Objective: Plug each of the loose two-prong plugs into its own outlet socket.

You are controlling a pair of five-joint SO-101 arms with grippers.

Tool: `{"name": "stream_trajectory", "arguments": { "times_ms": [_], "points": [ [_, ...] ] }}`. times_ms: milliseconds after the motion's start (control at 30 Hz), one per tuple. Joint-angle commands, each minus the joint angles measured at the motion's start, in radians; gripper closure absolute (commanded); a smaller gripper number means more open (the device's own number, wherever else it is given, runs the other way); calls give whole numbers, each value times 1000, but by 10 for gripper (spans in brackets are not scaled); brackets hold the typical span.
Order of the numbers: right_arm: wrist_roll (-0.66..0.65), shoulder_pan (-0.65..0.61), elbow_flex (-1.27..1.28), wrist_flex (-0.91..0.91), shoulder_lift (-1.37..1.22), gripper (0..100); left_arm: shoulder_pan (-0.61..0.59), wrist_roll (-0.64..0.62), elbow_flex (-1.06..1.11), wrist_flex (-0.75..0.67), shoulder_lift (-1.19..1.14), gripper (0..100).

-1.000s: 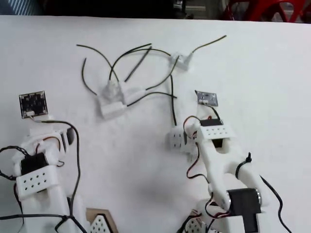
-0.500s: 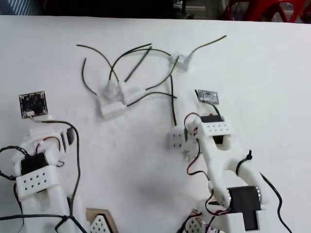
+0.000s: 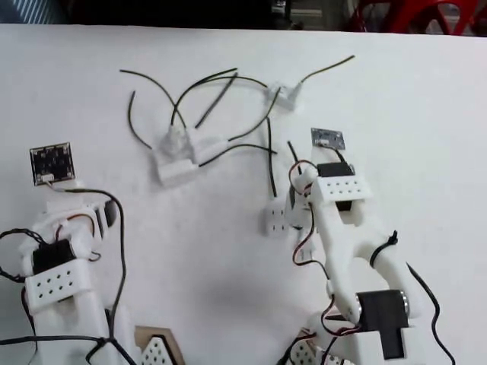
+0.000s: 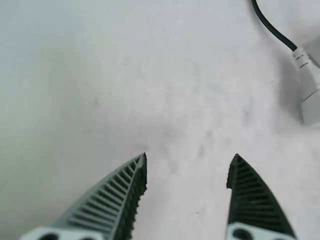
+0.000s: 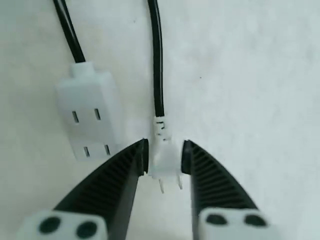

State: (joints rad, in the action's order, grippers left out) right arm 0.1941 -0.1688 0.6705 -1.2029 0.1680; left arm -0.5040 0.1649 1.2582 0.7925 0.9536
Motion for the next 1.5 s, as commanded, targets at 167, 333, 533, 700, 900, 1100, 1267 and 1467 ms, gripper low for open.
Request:
{"name": "stream_trajectory", "arguments": {
  "times_ms": [167, 333, 533, 700, 900, 1100, 1267, 1467],
  "points": [
    [-2, 1, -17, -28, 5, 863, -7, 2, -3, -20, 33, 736],
    [-2, 1, 37, -22, 5, 865, -7, 2, -3, -20, 33, 736],
    [-2, 1, 84, -22, 5, 865, -7, 2, -3, -20, 33, 736],
    [2, -5, 91, 7, 4, 865, -7, 2, -3, -20, 33, 736],
    [8, -54, 95, 33, -61, 865, -7, 2, -3, -20, 33, 736],
    [8, -53, 69, 31, -111, 865, -7, 2, -3, -20, 33, 736],
    [5, -54, 63, 35, -108, 958, -7, 2, -3, -20, 33, 736],
    [0, -53, 35, 36, -108, 982, -7, 2, -3, -20, 33, 736]
  ]
}}
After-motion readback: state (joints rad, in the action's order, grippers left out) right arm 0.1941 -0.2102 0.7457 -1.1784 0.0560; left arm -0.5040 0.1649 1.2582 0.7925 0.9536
